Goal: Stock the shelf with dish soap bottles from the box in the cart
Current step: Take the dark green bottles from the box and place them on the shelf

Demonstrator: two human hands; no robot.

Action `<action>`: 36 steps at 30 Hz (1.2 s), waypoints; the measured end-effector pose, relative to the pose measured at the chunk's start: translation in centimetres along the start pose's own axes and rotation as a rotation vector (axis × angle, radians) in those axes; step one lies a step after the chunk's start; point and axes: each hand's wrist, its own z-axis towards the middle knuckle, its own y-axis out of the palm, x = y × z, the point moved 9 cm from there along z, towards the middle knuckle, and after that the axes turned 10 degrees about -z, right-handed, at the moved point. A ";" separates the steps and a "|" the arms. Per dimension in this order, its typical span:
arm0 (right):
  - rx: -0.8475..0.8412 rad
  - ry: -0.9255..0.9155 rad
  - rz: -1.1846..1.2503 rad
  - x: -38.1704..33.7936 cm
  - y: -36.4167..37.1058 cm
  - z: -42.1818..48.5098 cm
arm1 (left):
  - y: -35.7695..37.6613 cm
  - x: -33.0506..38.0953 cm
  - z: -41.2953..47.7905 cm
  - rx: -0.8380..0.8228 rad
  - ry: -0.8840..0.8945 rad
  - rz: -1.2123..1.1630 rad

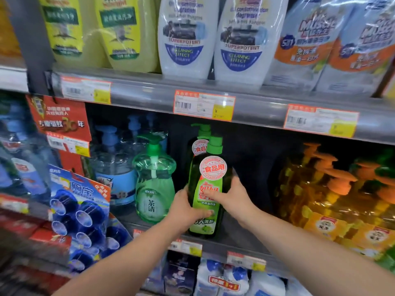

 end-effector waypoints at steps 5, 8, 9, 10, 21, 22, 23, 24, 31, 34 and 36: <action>0.010 -0.066 -0.038 0.1 0.8 0.7 | -0.5 -0.4 0.2 0.025 -0.012 0.014; 0.001 -0.090 -0.047 0.1 1.4 0.7 | -1.4 1.3 -0.4 0.072 0.036 0.223; -0.003 -0.097 -0.058 0.1 1.5 0.6 | -1.8 2.5 -1.0 0.091 0.079 0.320; -0.006 -0.104 -0.069 0.2 1.5 0.6 | -2.2 3.6 -1.5 0.123 0.141 0.398; -0.044 -0.055 -0.099 0.7 3.1 1.2 | -9.0 11.9 -1.8 0.461 0.799 1.127; -0.039 -0.045 -0.107 0.7 3.2 1.4 | -9.0 11.4 -1.1 0.415 0.779 1.179; -0.032 -0.035 -0.121 0.8 3.3 1.6 | -8.9 10.9 -0.7 0.365 0.779 1.206; -0.022 -0.023 -0.142 0.9 3.3 1.9 | -8.9 10.5 -0.5 0.324 0.786 1.207; 0.002 0.013 -0.199 0.7 3.2 3.2 | -8.9 10.4 -0.4 0.277 0.810 1.128; 0.016 0.011 -0.200 0.7 3.3 3.6 | -8.9 10.3 -0.5 0.280 0.813 1.127; 0.015 0.013 -0.191 0.6 3.4 3.9 | -9.0 10.4 -0.5 0.284 0.815 1.128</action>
